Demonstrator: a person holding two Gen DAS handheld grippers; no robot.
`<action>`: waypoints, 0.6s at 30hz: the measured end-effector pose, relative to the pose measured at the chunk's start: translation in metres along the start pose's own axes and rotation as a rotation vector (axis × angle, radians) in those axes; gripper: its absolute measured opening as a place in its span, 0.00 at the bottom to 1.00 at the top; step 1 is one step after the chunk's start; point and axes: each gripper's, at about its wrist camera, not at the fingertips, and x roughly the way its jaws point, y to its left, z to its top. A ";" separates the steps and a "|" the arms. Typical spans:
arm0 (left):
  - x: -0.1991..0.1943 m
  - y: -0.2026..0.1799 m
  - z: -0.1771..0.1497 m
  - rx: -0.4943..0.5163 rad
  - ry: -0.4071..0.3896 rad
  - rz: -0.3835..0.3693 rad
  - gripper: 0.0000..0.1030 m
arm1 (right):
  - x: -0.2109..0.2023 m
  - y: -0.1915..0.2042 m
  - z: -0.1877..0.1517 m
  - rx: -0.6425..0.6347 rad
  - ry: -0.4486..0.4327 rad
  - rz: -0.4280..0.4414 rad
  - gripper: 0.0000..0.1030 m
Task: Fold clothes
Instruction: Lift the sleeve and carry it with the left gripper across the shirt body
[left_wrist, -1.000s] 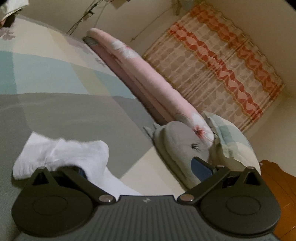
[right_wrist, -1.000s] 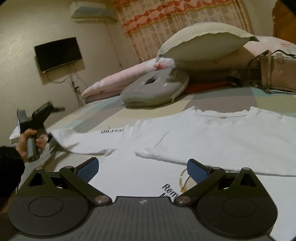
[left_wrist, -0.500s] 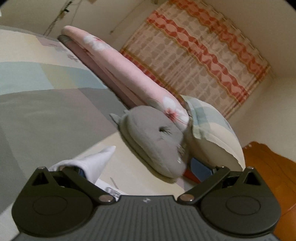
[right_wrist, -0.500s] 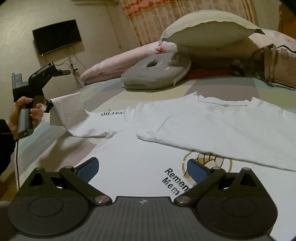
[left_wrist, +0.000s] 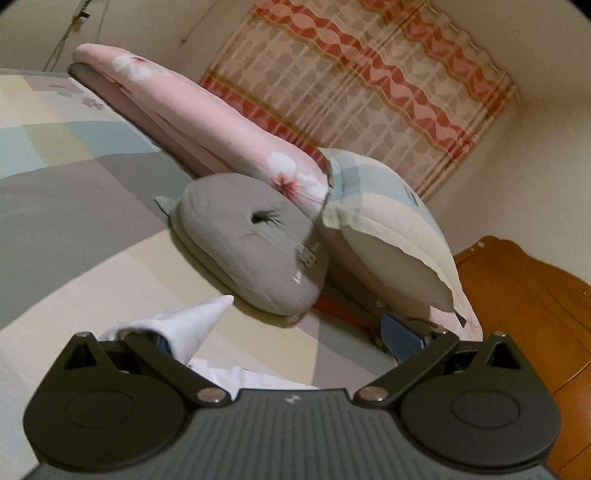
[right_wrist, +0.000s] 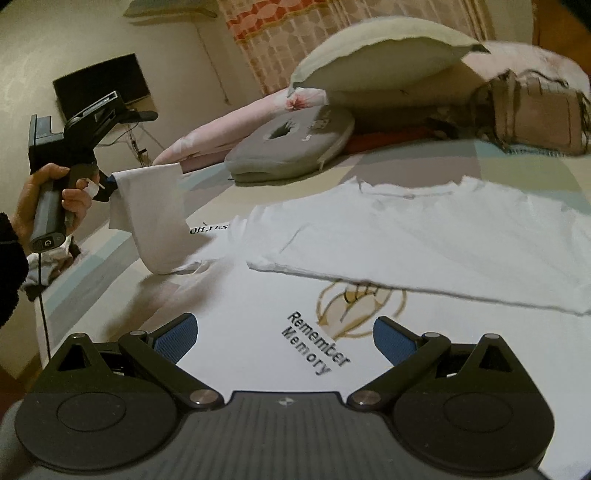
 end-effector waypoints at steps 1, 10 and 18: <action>0.002 -0.006 -0.002 0.005 0.006 -0.001 0.99 | -0.001 -0.002 0.000 0.010 0.003 -0.003 1.00; 0.016 -0.054 -0.019 0.063 0.077 0.000 0.99 | -0.010 -0.009 -0.002 -0.006 0.060 -0.034 1.00; 0.025 -0.091 -0.034 0.106 0.140 0.010 0.99 | -0.007 0.012 -0.015 -0.190 0.186 -0.064 1.00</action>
